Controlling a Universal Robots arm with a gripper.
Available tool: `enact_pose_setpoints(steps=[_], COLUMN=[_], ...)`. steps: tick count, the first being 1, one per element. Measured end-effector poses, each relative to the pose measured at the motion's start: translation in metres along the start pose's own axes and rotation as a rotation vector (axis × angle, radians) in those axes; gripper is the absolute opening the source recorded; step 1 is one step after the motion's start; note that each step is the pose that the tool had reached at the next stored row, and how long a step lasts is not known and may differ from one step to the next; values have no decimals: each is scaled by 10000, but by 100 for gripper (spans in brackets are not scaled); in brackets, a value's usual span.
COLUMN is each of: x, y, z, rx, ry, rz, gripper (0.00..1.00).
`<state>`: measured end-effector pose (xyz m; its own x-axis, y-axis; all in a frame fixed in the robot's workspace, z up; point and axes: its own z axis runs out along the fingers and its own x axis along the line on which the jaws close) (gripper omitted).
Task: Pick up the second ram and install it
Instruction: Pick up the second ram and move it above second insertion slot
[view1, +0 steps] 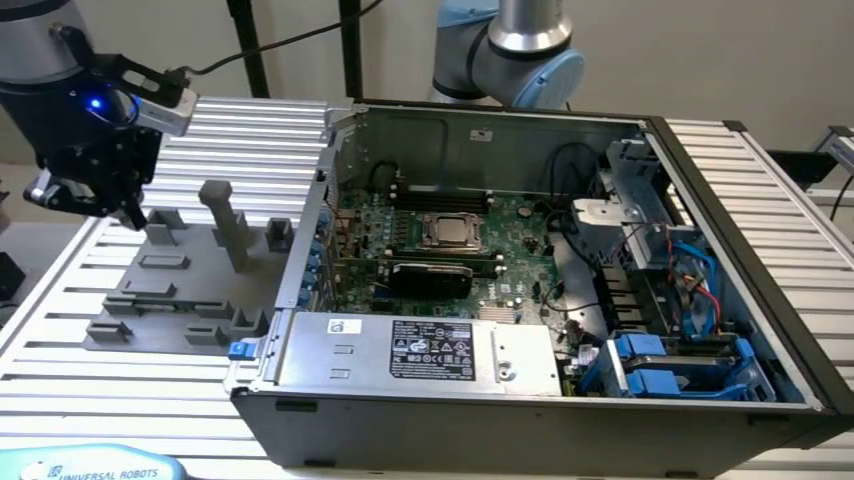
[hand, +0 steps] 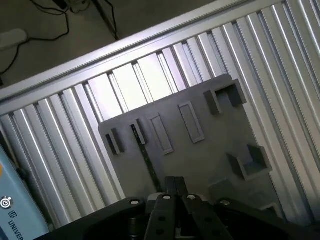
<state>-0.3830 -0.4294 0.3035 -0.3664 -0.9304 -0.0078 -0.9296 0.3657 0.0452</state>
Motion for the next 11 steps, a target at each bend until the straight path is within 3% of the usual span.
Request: enact_pose_setpoints(steps=[11], x=[0], y=[-4], z=[79], rx=[-14], ry=[89], rz=[-1995], gripper=[11])
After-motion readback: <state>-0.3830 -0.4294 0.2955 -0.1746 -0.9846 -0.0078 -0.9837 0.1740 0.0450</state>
